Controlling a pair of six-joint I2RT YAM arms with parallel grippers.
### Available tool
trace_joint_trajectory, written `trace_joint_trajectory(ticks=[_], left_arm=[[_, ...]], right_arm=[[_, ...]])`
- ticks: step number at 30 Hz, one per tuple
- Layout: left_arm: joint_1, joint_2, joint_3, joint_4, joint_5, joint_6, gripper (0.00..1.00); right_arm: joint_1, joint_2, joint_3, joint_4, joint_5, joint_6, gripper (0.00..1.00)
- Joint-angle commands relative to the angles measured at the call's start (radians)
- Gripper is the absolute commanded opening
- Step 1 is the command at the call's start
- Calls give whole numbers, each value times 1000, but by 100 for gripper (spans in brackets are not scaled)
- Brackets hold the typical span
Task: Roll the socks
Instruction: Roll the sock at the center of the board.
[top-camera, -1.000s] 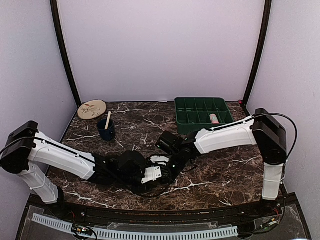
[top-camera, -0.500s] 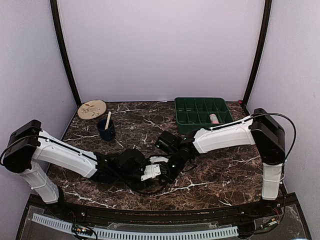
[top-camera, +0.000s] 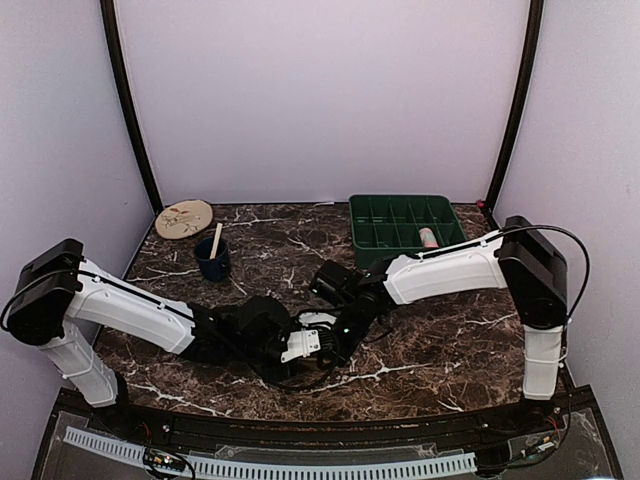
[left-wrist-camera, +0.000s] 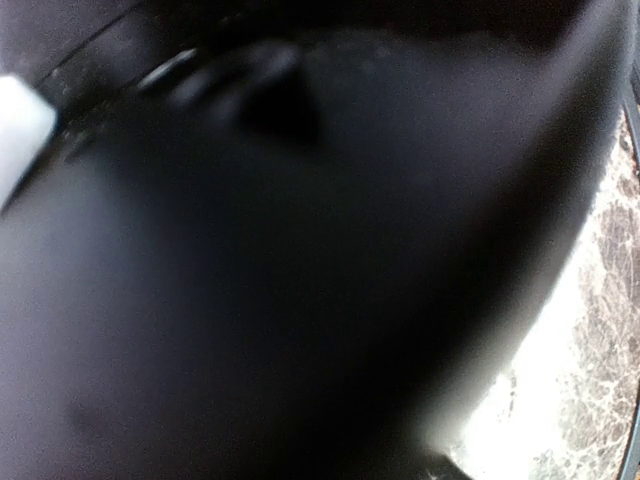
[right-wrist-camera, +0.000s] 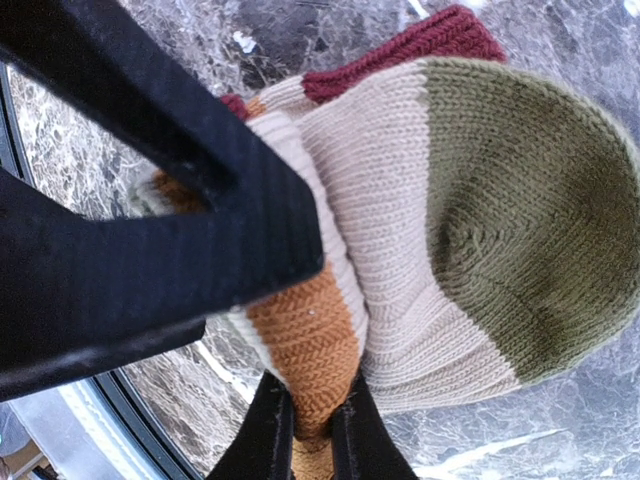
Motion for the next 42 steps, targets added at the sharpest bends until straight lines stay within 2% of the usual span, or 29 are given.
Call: trace_joint_trajectory(ticks=[1,7,12,19,25,28,34,42], left_arm=[[8,28,-16,-56,22,-17,47],[23,58,-5,-65,40,-19,42],[30,81,1,-86,71,-27,33],[30,97,3,-103,90,-49,16],[30,89,5,-118,89,-68,15],[30,73,7,-127,55,-93,19],[31,25,-15,-114,-5,-130,49],[31,65,-5,-108,-29,-119,51]], right_arm=[[0,41,7,-38,-14,-15,0],[-1,42,3,-37,-22,-17,0],[-8,40,-2,-32,-38,-17,0],[-26,44,-6,-22,-81,-10,0],[-37,60,-5,-17,-109,-9,2],[-40,74,-2,-14,-118,-8,3],[-44,88,1,3,-146,-3,4],[-61,91,-23,17,-165,3,4]])
